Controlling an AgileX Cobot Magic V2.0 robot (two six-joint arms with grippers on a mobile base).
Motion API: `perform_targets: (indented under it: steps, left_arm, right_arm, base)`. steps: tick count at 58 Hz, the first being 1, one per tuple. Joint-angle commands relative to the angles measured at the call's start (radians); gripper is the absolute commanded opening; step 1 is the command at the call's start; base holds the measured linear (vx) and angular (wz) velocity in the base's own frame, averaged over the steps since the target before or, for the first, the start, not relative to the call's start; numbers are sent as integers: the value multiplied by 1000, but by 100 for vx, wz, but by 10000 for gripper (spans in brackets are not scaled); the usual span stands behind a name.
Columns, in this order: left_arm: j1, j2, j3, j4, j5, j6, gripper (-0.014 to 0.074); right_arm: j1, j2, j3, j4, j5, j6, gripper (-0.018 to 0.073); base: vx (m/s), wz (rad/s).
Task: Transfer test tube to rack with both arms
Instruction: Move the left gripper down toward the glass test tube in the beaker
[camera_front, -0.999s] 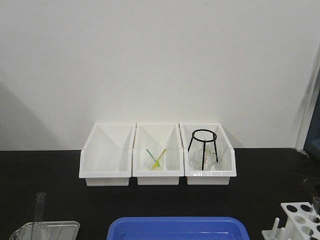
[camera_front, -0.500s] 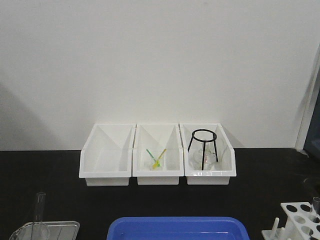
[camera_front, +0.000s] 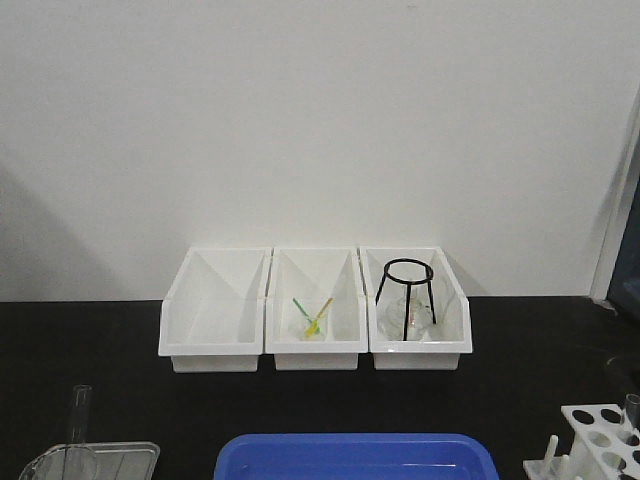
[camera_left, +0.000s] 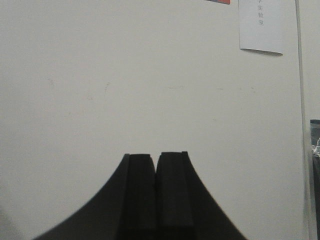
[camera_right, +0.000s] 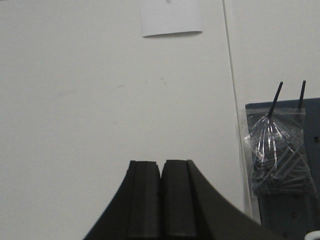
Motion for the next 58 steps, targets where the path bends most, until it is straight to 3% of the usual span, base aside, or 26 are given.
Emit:
perform_targets:
  steps: [1,13,28,35,48,58]
  left_arm:
    - [2,164,-108,3,-31,26,-6]
    - [2,364,-147,0,-30,45,-6]
    - [2,409,-147,0,-15,44,60]
    - [2,409,-147,0,-11,44,171]
    - [2,409,-147,0,19,44,499]
    - [2,407,-147,-1,-6,37,609]
  right_arm:
    - [1,133,-85,-1,-57,-14,-11]
    - [1,294,-103,-1,-60,1,-7]
    - [1,309,-103,-1,-60,0,78]
    - [1,309,-103,-1,-59,0,209]
    - [1,312,-103,-1,-62,-1,578]
    - [1,312,-103,-1,-80,-1,699]
  base:
    - [0,1]
    - [0,0]
    - [0,0]
    - [0,0]
    - [0,0]
    - [0,0]
